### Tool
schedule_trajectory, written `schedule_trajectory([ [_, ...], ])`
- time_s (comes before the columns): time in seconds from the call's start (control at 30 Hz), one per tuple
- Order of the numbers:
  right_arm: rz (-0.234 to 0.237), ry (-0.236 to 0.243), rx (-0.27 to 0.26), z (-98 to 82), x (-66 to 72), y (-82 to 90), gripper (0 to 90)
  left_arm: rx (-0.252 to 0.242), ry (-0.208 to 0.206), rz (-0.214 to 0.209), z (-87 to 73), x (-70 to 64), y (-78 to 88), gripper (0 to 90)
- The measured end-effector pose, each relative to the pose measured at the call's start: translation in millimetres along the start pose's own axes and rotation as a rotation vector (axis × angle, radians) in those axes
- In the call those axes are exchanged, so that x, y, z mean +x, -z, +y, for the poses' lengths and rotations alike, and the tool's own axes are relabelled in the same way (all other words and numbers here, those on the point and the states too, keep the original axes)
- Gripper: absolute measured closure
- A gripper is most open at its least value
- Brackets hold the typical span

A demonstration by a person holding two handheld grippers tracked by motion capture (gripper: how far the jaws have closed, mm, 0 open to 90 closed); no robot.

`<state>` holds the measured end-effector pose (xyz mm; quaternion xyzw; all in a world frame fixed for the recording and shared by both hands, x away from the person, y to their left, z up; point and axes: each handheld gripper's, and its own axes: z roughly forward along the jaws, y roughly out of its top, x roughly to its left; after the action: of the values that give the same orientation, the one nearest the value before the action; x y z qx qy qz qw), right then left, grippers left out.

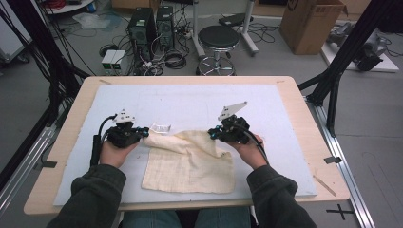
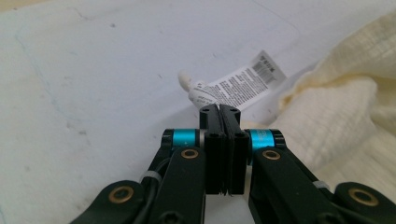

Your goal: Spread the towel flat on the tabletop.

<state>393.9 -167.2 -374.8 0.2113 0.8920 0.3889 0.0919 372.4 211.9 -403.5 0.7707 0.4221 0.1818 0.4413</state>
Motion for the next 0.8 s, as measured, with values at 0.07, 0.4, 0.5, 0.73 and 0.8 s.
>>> schedule_trajectory([
  [0.07,-0.030,-0.009,0.003,4.1,-14.7,4.6,85.9,-0.017,0.008,0.031,10.4,6.7,-7.1,88.4],
  [0.4,-0.312,-0.231,0.038,26.0,-113.6,8.9,58.0,0.002,0.069,0.157,52.1,37.7,-55.8,61.1],
  [0.5,-0.285,-0.227,0.045,18.0,-111.2,9.1,56.6,0.026,0.057,0.142,44.7,36.4,-54.1,57.0],
  [0.73,-0.183,-0.177,0.030,-3.5,-79.4,10.8,50.7,0.025,0.002,0.049,26.8,22.1,-31.6,56.8],
  [0.8,-0.151,-0.174,0.018,-8.3,-70.6,13.1,48.6,0.027,-0.022,0.024,19.8,18.0,-23.2,56.0],
])
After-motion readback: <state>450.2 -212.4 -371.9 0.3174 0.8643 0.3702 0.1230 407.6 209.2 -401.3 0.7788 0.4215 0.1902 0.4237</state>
